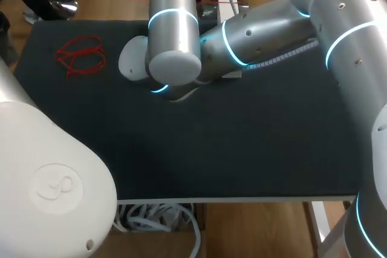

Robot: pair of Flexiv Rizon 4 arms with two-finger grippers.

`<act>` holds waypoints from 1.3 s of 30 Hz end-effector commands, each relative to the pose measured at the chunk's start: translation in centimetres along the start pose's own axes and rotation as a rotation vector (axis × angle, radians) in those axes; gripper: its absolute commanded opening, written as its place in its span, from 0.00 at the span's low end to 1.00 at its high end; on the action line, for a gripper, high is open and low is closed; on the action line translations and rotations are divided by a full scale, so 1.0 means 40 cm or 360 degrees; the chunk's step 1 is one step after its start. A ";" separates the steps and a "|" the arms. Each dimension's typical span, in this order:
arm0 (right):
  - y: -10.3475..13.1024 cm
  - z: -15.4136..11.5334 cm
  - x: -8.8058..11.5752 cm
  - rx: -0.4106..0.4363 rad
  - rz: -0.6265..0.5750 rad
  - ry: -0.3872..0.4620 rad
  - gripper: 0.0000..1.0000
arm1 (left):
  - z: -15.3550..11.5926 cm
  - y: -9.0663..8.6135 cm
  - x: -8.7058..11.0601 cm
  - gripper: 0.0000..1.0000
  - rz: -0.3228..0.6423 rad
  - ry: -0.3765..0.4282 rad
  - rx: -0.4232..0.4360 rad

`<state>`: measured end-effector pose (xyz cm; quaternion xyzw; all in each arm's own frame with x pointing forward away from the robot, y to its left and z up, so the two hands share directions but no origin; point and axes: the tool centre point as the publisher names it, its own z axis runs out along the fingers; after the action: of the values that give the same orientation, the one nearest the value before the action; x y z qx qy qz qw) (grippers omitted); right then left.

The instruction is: Grab the tape and strap the tape.

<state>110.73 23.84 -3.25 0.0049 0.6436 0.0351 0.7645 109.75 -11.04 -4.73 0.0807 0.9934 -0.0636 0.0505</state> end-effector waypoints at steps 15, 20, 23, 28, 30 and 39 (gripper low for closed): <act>0.025 0.004 -0.005 -0.0017 -0.0011 0.0008 0.00 | -0.002 -0.001 0.001 0.00 -0.0001 0.0002 -0.0004; 0.031 0.004 -0.004 -0.0027 -0.0012 0.0012 0.00 | -0.002 -0.001 0.001 0.00 -0.0001 0.0002 -0.0004; 0.034 0.003 -0.004 -0.0032 -0.0015 0.0014 0.00 | -0.002 -0.001 0.001 0.00 -0.0001 0.0002 -0.0004; 0.039 0.001 -0.004 -0.0039 -0.0019 0.0015 0.00 | -0.002 -0.001 0.001 0.00 -0.0001 0.0002 -0.0004; 0.041 0.001 -0.004 -0.0040 -0.0020 0.0013 0.00 | -0.002 -0.001 0.001 0.00 -0.0001 0.0002 -0.0004; 0.051 -0.003 -0.003 -0.0052 -0.0023 0.0016 0.00 | -0.002 -0.001 0.001 0.00 -0.0001 0.0002 -0.0004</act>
<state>110.57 25.72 -3.16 -0.0119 0.6454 0.0414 0.7626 109.75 -11.03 -4.74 0.0806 0.9934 -0.0637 0.0505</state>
